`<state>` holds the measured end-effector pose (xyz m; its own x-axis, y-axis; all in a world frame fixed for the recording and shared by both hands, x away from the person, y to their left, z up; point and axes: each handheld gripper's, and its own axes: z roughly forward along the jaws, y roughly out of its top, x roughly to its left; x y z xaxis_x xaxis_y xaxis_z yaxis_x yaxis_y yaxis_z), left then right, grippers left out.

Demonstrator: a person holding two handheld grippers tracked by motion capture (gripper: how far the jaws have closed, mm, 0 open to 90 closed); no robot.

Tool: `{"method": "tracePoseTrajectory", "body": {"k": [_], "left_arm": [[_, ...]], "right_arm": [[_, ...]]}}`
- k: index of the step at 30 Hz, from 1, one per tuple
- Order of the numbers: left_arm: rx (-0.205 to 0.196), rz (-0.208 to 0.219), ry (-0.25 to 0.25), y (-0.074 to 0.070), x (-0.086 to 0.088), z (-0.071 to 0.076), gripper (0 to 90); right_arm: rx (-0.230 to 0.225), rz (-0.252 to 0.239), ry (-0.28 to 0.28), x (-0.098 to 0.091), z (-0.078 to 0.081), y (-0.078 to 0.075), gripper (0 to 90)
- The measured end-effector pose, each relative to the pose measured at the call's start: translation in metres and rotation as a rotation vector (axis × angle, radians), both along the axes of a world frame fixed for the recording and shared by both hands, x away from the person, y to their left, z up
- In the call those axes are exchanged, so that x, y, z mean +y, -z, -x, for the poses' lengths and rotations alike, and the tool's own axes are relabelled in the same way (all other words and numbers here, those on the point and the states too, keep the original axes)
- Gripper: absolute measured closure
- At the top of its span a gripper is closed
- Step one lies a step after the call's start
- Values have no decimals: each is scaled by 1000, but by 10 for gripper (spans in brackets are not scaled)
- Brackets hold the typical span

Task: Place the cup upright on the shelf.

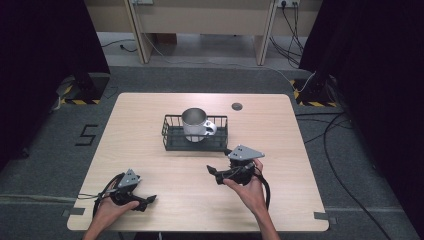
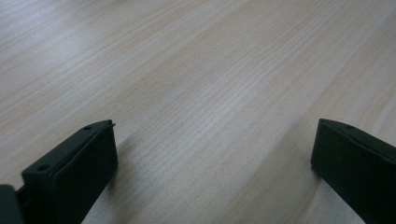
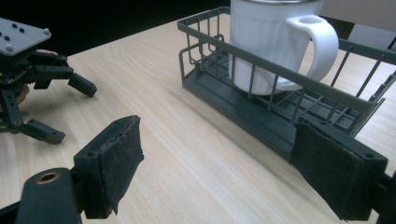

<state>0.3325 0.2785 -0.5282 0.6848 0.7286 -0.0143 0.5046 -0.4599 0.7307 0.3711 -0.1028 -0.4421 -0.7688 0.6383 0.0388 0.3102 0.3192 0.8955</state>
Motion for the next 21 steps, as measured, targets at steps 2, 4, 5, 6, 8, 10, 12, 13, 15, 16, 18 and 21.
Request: {"method": "tracePoseTrajectory", "body": {"k": [2, 4, 5, 6, 8, 10, 12, 13, 15, 16, 18, 21], "left_arm": [[0, 0, 0, 0, 0, 0, 0], [0, -1, 0, 0, 0, 0, 0], [0, -1, 0, 0, 0, 0, 0], [0, -1, -1, 0, 0, 0, 0], [0, -1, -1, 0, 0, 0, 0], [0, -1, -1, 0, 0, 0, 0], [0, -1, -1, 0, 0, 0, 0], [0, -1, -1, 0, 0, 0, 0], [0, -1, -1, 0, 0, 0, 0], [0, -1, 0, 0, 0, 0, 0], [0, -1, -1, 0, 0, 0, 0], [0, -2, 0, 0, 0, 0, 0]], "right_arm": [[3, 0, 4, -1, 3, 2, 164], [5, -2, 8, -3, 5, 5, 162], [7, -6, 13, -5, 7, 8, 159], [7, -6, 13, -5, 7, 8, 159], [8, -10, 19, -7, 9, 10, 155], [8, -14, 24, -9, 12, 14, 153], [12, -12, 27, -10, 14, 17, 152], [17, -4, 24, -10, 15, 19, 152], [20, -8, 25, -11, 17, 21, 152], [24, -5, 24, -11, 17, 22, 153], [26, -3, 25, -10, 18, 24, 153], [29, -3, 25, -10, 19, 25, 153]]}}
